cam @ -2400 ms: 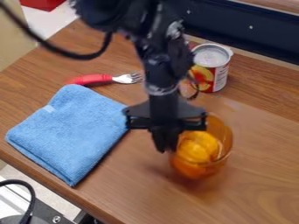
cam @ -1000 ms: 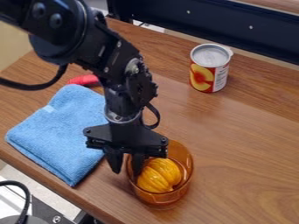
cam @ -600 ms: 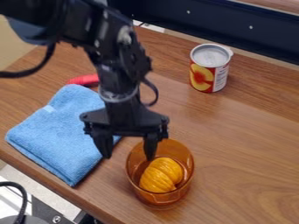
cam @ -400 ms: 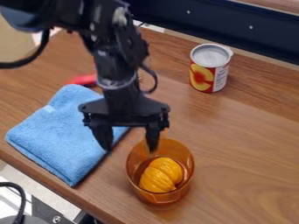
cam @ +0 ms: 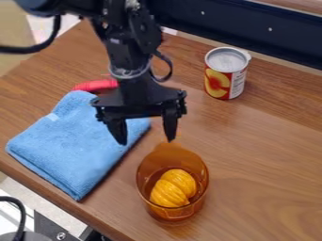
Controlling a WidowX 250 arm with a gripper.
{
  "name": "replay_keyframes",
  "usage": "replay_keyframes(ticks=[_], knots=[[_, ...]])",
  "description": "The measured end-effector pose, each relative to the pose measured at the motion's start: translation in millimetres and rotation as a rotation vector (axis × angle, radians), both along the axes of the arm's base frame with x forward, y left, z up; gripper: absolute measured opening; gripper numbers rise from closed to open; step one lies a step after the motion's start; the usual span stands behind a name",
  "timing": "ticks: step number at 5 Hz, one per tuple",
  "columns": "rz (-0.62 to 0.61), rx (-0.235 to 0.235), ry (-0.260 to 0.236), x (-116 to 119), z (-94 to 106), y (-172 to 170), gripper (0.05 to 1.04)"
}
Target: Move the brown cup to the bottom center of the table
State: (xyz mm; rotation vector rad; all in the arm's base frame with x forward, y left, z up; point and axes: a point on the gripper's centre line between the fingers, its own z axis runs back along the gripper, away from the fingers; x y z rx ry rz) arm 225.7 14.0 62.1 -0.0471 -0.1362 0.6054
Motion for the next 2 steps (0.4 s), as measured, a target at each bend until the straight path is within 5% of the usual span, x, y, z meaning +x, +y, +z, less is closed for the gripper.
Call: replay_keyframes(ticks=[2], knots=[[0.12,0.032,-0.043,46,-2.4,26,0.993]])
